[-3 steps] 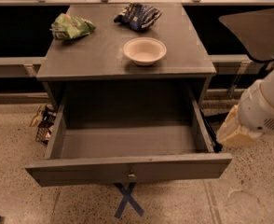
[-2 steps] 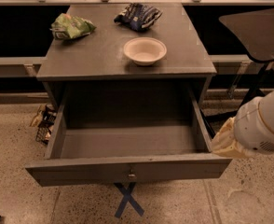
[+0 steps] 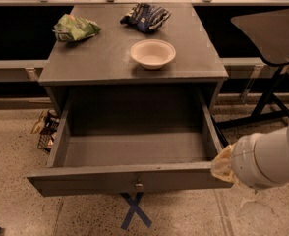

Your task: Close top drawer

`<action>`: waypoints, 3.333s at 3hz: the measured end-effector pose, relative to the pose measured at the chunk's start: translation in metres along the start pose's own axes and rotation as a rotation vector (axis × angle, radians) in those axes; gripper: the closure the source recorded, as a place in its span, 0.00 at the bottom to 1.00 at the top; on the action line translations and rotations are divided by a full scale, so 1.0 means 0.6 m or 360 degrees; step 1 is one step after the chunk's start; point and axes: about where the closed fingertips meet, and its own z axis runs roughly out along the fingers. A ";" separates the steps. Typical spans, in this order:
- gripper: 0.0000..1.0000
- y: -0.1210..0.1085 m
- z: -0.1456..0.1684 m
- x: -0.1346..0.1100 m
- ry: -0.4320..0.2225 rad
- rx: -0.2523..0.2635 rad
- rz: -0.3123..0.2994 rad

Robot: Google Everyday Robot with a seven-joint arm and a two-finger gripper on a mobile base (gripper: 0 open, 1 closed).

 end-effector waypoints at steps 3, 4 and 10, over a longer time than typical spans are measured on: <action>1.00 0.015 0.126 0.065 -0.0032 0.0235 0.0061; 1.00 0.001 0.156 0.067 -0.0058 0.0298 0.0045; 1.00 -0.205 0.260 0.037 -0.0157 0.0478 0.0006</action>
Offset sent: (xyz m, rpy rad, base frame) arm 0.0130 -0.0225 -0.0919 0.0156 -0.1200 -0.0993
